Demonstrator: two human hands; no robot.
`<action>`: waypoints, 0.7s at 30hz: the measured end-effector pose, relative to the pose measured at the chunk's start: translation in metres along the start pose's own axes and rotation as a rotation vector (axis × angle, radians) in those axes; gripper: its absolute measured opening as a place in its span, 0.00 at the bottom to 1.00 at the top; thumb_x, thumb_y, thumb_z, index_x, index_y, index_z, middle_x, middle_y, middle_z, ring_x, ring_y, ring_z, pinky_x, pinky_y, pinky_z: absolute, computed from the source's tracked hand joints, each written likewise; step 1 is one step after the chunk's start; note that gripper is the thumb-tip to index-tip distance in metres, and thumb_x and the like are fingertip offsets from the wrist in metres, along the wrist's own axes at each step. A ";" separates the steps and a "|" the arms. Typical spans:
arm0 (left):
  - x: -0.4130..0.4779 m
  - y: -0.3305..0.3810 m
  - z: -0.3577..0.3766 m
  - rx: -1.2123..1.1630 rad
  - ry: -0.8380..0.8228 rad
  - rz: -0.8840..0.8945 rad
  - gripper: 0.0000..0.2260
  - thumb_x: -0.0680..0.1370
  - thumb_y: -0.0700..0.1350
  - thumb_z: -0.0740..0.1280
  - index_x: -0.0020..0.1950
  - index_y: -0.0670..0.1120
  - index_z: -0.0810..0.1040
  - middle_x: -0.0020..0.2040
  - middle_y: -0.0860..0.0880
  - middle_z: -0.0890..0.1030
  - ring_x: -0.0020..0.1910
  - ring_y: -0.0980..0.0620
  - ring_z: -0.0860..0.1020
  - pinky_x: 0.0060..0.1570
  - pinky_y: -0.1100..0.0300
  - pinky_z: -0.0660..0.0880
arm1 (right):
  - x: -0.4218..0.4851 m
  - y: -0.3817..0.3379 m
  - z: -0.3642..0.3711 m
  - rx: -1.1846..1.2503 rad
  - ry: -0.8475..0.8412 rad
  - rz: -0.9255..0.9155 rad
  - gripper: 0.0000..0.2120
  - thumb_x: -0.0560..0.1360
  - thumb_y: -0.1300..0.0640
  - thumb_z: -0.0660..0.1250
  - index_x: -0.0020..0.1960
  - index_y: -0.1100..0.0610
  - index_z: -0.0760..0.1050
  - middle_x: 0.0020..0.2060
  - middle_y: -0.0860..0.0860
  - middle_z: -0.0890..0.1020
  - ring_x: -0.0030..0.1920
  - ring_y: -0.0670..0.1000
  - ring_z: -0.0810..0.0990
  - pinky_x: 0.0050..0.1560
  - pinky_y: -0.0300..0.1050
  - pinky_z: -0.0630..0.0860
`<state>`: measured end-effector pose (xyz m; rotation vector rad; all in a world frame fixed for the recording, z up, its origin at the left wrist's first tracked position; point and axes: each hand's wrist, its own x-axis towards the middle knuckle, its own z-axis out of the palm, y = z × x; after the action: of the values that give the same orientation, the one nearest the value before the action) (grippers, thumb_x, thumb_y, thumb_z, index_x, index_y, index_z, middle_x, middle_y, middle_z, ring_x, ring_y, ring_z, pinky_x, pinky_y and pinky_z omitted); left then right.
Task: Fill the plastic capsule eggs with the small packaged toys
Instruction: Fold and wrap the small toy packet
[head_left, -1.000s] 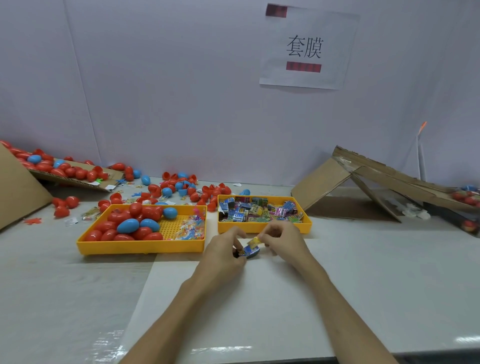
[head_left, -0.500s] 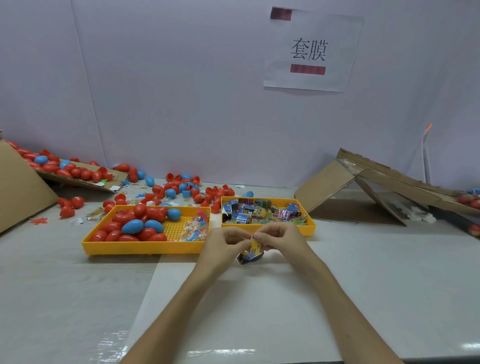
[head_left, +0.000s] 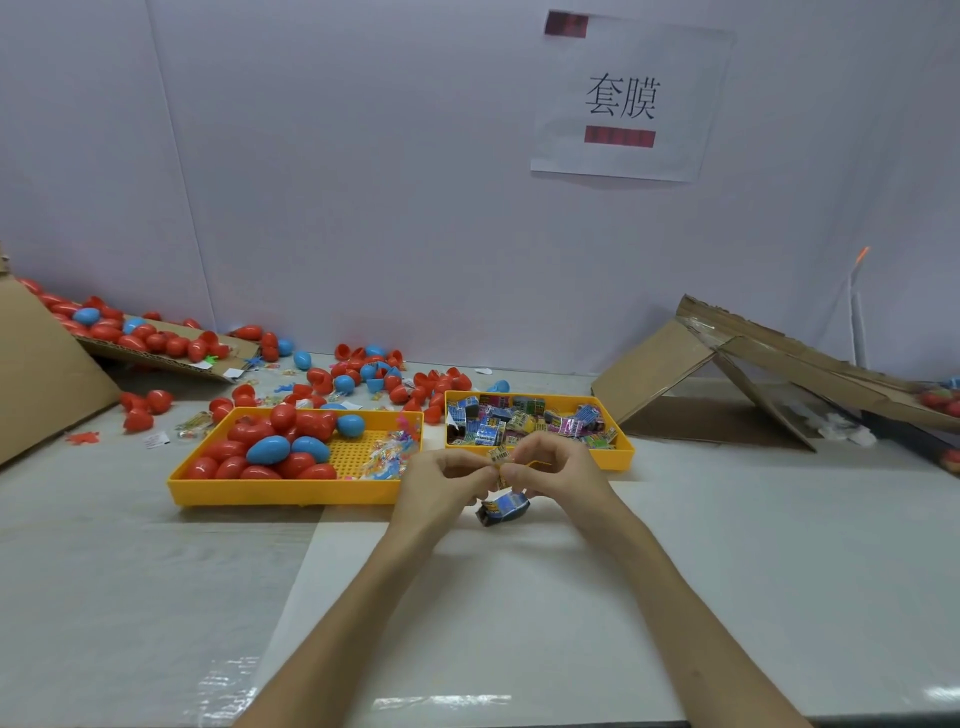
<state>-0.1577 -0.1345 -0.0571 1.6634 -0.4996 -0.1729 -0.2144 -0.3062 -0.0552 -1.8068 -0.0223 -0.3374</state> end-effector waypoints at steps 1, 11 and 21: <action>-0.001 0.000 0.000 -0.007 -0.004 -0.001 0.08 0.76 0.40 0.73 0.39 0.51 0.86 0.36 0.50 0.86 0.34 0.59 0.81 0.38 0.65 0.80 | -0.001 -0.001 0.001 0.005 -0.010 -0.005 0.06 0.72 0.57 0.78 0.43 0.52 0.81 0.40 0.55 0.85 0.39 0.52 0.83 0.43 0.46 0.80; 0.000 0.001 -0.001 -0.037 0.012 -0.033 0.04 0.78 0.42 0.73 0.43 0.49 0.85 0.36 0.51 0.86 0.35 0.58 0.82 0.39 0.65 0.79 | 0.002 0.000 0.001 0.009 0.055 0.014 0.10 0.77 0.62 0.72 0.42 0.49 0.86 0.36 0.50 0.85 0.40 0.46 0.82 0.41 0.37 0.78; 0.000 -0.002 0.002 0.044 0.104 0.000 0.06 0.77 0.42 0.73 0.41 0.47 0.83 0.34 0.50 0.85 0.33 0.57 0.82 0.36 0.64 0.80 | 0.001 -0.001 0.002 -0.002 0.085 -0.050 0.11 0.73 0.62 0.76 0.39 0.47 0.86 0.37 0.51 0.86 0.39 0.46 0.82 0.40 0.37 0.78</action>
<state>-0.1578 -0.1363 -0.0593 1.7054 -0.4280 -0.0753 -0.2131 -0.3040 -0.0540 -1.7945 -0.0077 -0.4503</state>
